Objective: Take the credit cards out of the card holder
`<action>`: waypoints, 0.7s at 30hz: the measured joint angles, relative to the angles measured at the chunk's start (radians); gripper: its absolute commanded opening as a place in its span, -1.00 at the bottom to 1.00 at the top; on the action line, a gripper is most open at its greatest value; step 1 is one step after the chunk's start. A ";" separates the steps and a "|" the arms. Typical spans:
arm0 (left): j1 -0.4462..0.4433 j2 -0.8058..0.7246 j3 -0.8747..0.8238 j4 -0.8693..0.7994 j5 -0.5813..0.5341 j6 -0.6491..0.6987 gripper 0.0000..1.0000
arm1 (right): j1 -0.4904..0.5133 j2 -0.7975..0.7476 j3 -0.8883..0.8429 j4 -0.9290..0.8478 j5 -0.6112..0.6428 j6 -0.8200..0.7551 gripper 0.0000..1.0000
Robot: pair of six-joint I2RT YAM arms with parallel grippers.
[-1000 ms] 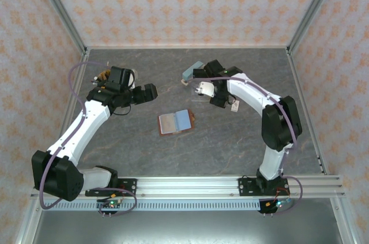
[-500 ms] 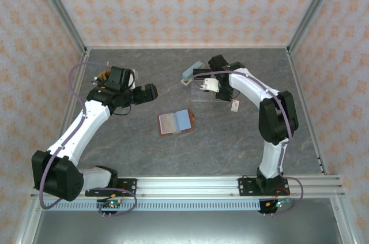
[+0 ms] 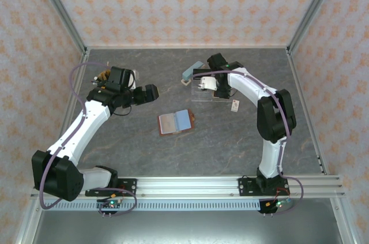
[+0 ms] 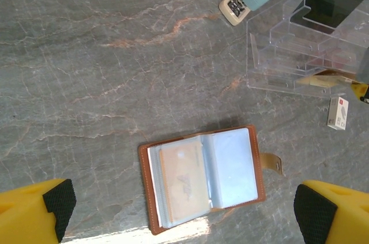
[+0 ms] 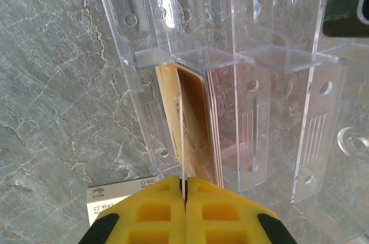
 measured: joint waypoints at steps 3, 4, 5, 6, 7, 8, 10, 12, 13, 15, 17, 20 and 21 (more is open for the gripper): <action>0.000 -0.004 0.000 0.002 0.011 0.000 1.00 | -0.004 0.006 0.000 0.005 -0.009 -0.014 -1.00; 0.000 -0.006 0.000 0.002 0.015 0.000 1.00 | -0.005 0.010 0.000 0.006 -0.011 -0.018 -1.00; 0.000 -0.006 0.000 0.002 0.018 0.000 1.00 | -0.008 0.013 0.000 0.006 -0.015 -0.024 -1.00; 0.000 -0.007 0.000 0.002 0.020 0.000 1.00 | -0.011 0.018 0.000 0.006 -0.017 -0.027 -1.00; 0.000 -0.007 0.000 0.002 0.022 0.000 1.00 | -0.014 0.022 0.000 0.007 -0.018 -0.030 -1.00; 0.000 -0.007 -0.001 0.002 0.023 0.000 1.00 | -0.015 0.027 0.000 0.007 -0.020 -0.035 -1.00; 0.000 -0.007 -0.001 0.002 0.023 0.000 1.00 | -0.019 0.033 0.000 0.007 -0.021 -0.040 -0.99; 0.000 -0.007 -0.001 0.002 0.023 0.000 1.00 | -0.021 0.035 0.000 0.009 -0.023 -0.046 -0.97; 0.000 -0.007 -0.001 0.002 0.023 0.000 1.00 | -0.021 0.035 0.000 0.012 -0.024 -0.047 -0.95; 0.000 -0.006 -0.001 0.002 0.023 0.000 1.00 | -0.021 0.035 0.000 0.017 -0.029 -0.049 -0.91; 0.000 -0.006 -0.001 0.002 0.023 0.000 1.00 | -0.021 0.036 0.000 0.022 -0.031 -0.051 -0.85; 0.000 -0.006 -0.001 0.002 0.023 0.000 1.00 | -0.022 0.039 0.000 0.037 -0.032 -0.054 -0.79; 0.000 -0.006 -0.001 0.002 0.023 0.000 1.00 | -0.022 0.040 0.000 0.040 -0.032 -0.054 -0.78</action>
